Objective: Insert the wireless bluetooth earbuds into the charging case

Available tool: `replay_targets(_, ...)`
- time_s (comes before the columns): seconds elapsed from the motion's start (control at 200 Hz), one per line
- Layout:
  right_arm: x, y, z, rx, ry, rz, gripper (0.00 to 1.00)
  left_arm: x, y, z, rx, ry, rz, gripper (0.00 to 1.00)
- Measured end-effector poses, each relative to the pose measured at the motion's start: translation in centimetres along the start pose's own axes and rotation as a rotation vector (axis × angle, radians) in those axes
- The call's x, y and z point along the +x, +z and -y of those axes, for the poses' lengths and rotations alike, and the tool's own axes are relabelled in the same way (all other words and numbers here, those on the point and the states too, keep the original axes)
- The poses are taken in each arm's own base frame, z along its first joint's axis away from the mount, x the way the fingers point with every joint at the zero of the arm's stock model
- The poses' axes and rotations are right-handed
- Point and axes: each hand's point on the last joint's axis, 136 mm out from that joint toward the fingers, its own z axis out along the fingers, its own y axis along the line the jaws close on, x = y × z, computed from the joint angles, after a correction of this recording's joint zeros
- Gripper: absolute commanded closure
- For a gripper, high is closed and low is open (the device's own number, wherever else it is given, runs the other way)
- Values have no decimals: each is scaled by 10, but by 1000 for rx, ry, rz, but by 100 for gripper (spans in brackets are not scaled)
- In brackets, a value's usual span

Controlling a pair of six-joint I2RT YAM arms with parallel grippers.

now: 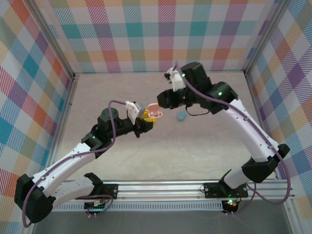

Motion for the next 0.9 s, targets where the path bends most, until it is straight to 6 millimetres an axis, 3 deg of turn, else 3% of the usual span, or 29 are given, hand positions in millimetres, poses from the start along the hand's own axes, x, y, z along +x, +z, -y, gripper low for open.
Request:
replay_targets(0.175, -16, -6, 20, -23, 54, 19, 68, -3, -2, 4, 16, 3, 7, 70)
replay_targets(0.49, 7, 48, 23, -145, 132, -156, 70, -4, -3, 6, 26, 5, 10, 70)
replay_targets(0.9, 29, 46, 11, -239, 197, -216, 71, 0, -1, 3, 18, 0, 1, 70)
